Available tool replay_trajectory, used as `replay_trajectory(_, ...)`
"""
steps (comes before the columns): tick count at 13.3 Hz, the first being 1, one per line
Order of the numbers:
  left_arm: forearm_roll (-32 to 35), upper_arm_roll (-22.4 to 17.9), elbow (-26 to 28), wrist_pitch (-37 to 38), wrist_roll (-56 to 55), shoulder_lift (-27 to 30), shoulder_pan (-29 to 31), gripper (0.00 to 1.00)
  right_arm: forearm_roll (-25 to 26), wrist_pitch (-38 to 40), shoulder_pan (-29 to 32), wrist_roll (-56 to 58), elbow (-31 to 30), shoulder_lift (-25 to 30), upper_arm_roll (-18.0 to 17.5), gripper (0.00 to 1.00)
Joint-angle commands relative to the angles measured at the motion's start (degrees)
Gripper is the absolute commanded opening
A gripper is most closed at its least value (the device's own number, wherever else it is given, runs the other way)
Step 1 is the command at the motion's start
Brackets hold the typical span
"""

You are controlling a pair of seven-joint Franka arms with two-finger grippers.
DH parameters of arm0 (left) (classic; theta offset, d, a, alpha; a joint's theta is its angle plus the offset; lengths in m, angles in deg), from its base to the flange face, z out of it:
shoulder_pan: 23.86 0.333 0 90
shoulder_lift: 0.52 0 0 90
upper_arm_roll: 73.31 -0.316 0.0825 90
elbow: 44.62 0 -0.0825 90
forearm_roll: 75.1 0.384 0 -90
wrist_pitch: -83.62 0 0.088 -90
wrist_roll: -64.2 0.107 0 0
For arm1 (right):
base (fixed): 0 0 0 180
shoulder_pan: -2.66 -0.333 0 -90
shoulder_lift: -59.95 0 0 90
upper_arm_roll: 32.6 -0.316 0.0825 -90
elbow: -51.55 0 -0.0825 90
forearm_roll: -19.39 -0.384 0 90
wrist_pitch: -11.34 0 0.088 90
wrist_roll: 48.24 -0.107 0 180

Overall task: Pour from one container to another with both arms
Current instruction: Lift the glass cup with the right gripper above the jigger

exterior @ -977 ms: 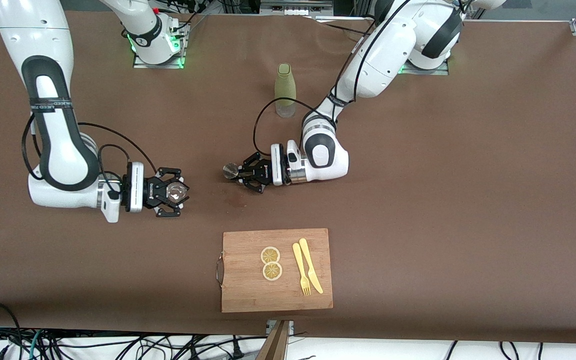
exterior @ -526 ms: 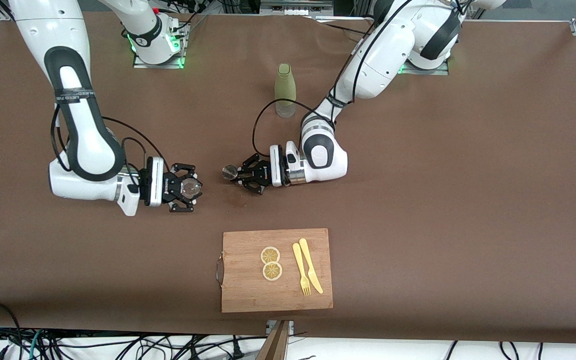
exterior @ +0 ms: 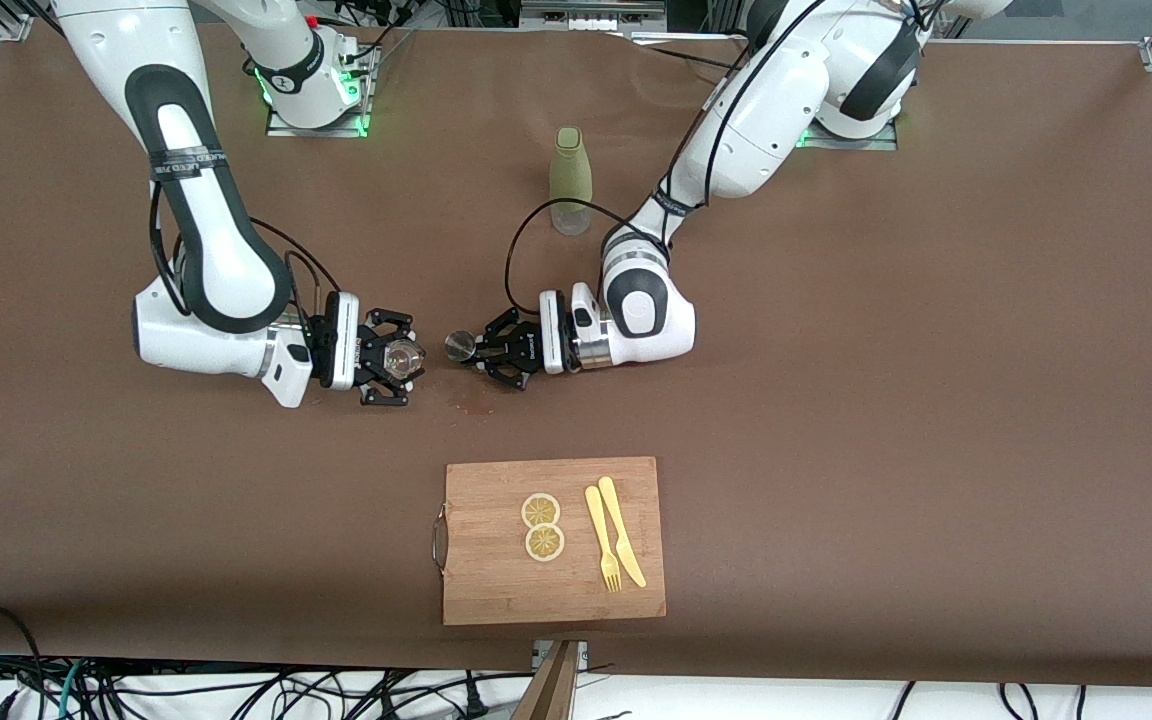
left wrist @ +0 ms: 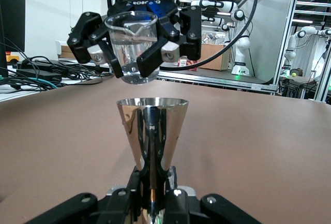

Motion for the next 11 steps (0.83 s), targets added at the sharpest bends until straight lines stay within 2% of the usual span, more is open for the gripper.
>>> replay_trajectory(1, -2.23, -0.17, -2.68, -1.78, 1.89, -1.38, -0.78, 0.00, -1.41, -2.52, -2.88, -1.12, -2.85, 2.31, 1.29, 0.28)
replay_trajectory(5, -2.23, -0.26, -2.68, -1.61, 1.89, -1.38, -0.78, 0.00, -1.41, -4.54, -6.05, -3.75, -2.94, 2.39, 2.87, 0.28)
replay_trajectory(11, -2.14, -0.34, -2.68, -1.61, 1.89, -1.38, -0.61, 0.00, 0.25, -6.48, -7.81, -6.13, -3.29, 3.80, 3.40, 0.28)
